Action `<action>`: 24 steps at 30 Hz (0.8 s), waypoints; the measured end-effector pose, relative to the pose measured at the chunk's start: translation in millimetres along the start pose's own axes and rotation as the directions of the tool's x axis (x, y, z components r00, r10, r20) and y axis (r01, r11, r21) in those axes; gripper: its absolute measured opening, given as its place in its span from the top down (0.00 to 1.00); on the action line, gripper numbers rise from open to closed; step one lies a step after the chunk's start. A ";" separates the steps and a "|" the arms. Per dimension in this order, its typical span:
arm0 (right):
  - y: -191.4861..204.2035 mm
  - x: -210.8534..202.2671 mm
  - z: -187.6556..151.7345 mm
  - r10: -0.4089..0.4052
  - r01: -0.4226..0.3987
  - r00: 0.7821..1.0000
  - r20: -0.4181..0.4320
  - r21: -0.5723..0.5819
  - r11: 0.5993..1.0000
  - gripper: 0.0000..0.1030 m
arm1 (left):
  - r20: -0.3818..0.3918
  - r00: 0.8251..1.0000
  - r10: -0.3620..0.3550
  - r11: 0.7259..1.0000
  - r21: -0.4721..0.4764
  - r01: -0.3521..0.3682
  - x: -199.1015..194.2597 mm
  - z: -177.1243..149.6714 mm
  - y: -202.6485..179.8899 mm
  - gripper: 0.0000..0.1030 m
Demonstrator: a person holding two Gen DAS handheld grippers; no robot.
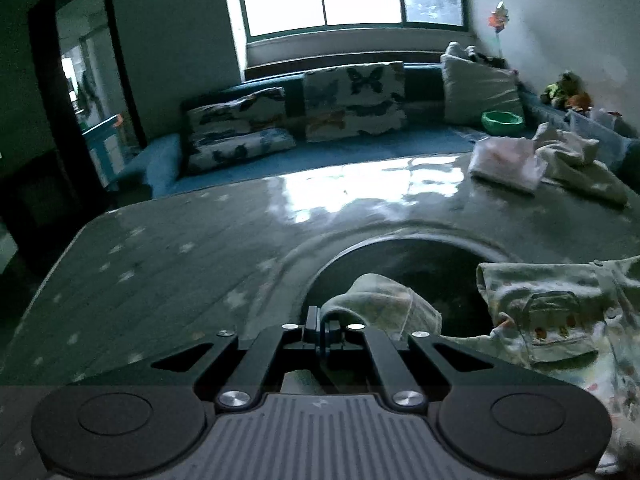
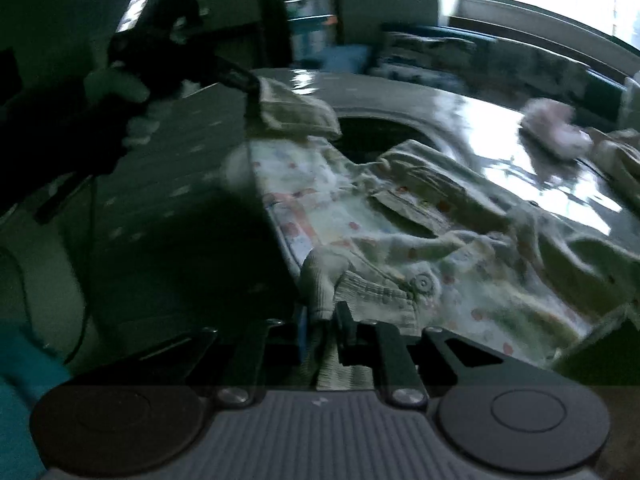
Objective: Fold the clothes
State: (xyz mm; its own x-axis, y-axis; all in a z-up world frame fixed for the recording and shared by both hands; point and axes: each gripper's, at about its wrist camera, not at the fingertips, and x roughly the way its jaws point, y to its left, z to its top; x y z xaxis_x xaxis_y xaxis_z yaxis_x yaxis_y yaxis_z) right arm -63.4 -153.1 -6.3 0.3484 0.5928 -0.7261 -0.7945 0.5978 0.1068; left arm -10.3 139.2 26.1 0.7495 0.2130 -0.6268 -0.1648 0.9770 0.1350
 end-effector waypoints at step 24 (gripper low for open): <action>-29.2 -50.6 30.3 -0.019 0.009 0.995 0.093 0.106 0.994 0.58 | -0.134 0.987 0.093 0.995 -0.029 -0.098 -64.7 -58.4 92.1 0.48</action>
State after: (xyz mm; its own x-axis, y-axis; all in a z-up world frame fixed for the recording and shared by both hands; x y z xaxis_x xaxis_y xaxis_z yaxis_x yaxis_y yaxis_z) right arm -42.7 -184.2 47.9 0.4084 0.6291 -0.6614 -0.7339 0.6571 0.1719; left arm -111.5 215.2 34.2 0.6383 0.3006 -0.7087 -0.2555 0.9511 0.1734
